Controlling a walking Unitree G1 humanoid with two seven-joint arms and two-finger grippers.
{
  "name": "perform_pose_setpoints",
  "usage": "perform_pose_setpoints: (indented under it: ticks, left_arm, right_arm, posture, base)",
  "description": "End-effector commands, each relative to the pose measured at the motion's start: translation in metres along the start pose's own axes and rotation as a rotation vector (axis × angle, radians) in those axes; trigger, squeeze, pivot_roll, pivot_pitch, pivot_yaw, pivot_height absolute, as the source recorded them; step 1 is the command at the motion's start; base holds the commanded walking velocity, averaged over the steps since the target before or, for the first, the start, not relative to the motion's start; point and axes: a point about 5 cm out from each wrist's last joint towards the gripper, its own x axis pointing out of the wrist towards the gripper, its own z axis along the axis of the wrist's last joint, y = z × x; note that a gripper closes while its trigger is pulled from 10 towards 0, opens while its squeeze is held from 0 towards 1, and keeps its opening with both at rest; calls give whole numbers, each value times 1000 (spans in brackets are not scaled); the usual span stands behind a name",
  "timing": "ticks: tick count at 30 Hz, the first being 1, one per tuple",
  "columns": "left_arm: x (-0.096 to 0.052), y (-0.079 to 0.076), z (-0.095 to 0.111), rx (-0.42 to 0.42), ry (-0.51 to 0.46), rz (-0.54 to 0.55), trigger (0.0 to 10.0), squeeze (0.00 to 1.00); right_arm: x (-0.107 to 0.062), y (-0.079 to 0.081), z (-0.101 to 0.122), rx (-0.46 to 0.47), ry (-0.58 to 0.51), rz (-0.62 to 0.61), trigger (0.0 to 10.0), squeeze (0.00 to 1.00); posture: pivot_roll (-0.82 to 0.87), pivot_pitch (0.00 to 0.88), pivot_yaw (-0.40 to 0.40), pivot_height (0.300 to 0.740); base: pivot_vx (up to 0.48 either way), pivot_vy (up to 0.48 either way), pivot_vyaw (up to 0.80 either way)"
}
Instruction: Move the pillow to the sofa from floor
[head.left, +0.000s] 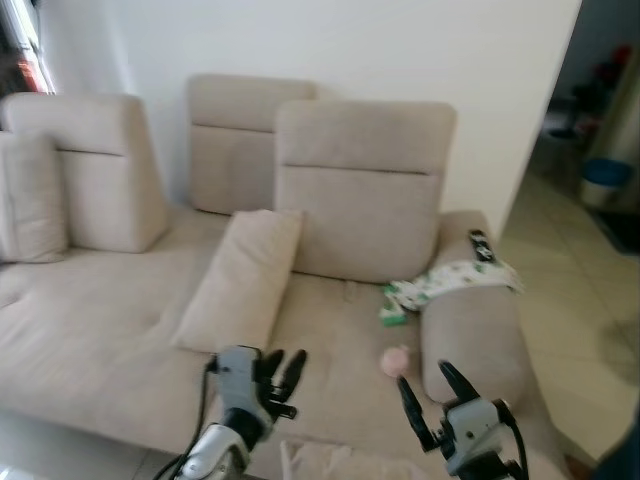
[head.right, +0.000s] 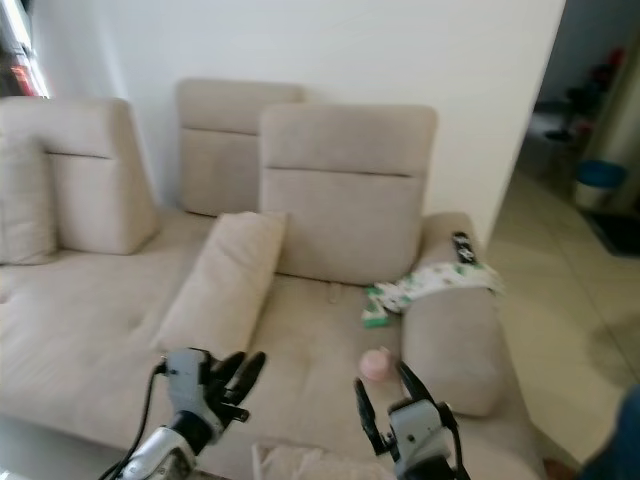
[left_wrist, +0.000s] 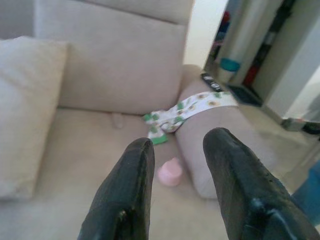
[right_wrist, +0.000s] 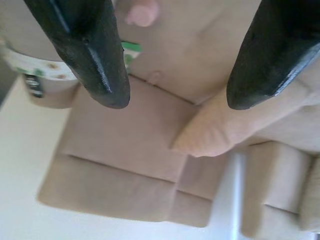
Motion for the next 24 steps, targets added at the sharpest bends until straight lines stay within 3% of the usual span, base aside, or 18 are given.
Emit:
perform_pose_setpoints:
  ticks: [1,12,15,18,24]
  left_arm:
    - [-1,-1,-5,1,16,-11,10000,0]
    - [-1,-2,-4,13,14,-21,10000,0]
    - [-2,-4,-5,138,19,-72,10000,0]
    - [-3,-5,-7,206,27,-113,10000,0]
    - [-4,-5,-8,250,36,-142,10000,0]
  right_arm:
    - [-4,2,-4,2,19,1,10000,0]
    - [-3,3,-4,1,19,2,10000,0]
    - [-3,4,-6,-1,28,7,10000,0]
    - [-4,4,-7,3,32,7,10000,0]
    - [-4,5,-8,12,33,8,10000,0]
  posture:
    - [-15,0,40,740]
    - [-15,0,41,740]
    - [-12,0,40,740]
    - [-11,0,39,740]
    - [-10,0,40,731]
  base:
    - [0,0,0]
    - [0,0,0]
    - [0,0,0]
    - [0,0,0]
    - [0,0,0]
